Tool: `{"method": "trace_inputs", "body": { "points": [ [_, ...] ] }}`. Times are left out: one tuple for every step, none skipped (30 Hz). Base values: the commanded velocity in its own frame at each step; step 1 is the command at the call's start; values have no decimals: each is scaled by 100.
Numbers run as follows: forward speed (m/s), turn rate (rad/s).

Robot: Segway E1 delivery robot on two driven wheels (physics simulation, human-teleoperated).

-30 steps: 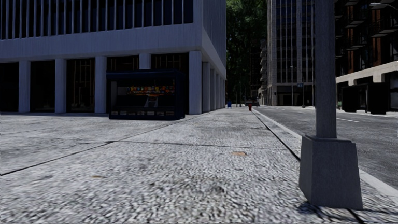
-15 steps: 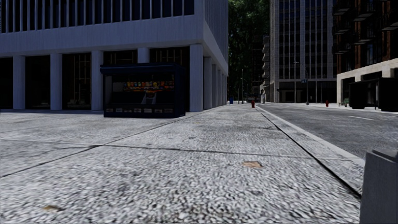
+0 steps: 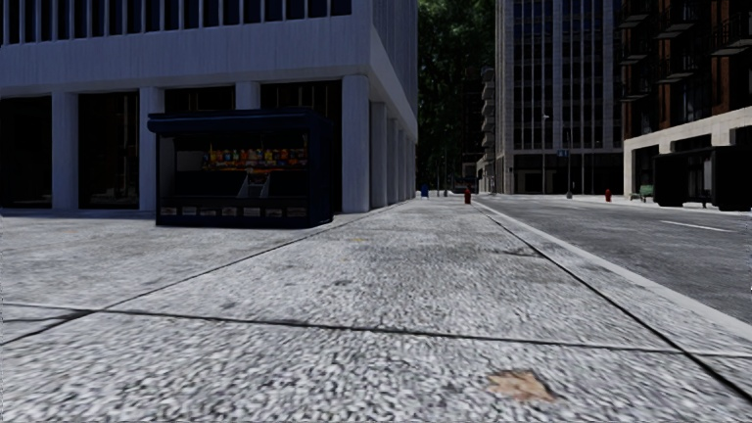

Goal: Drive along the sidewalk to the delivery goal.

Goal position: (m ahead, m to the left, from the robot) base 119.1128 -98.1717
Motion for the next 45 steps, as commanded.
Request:
{"method": "trace_inputs", "body": {
  "points": [
    [200, -48],
    [200, -48],
    [200, -48],
    [200, -48],
    [200, -48],
    [200, -48],
    [200, -48],
    [200, -48],
    [200, -48],
    [200, -48],
    [200, -48],
    [200, -48],
    [200, -47],
    [200, -3],
    [200, 0],
    [200, 0],
    [200, 0],
    [200, 0],
    [200, 0],
    [200, 0],
    [200, 0],
    [200, 0],
    [200, 0],
    [200, 0],
    [200, 0],
    [200, 0],
    [200, 0],
    [200, 0],
    [200, 0],
    [200, 0],
    [200, 0],
    [200, 0],
    [200, 0],
    [200, 0],
    [200, 0],
    [200, 0],
    [200, 0],
    [200, 0],
    [200, 0],
    [200, 0],
    [200, 0],
    [200, 0],
    [200, 0],
    [200, 0],
    [200, 0]
  ]
}}
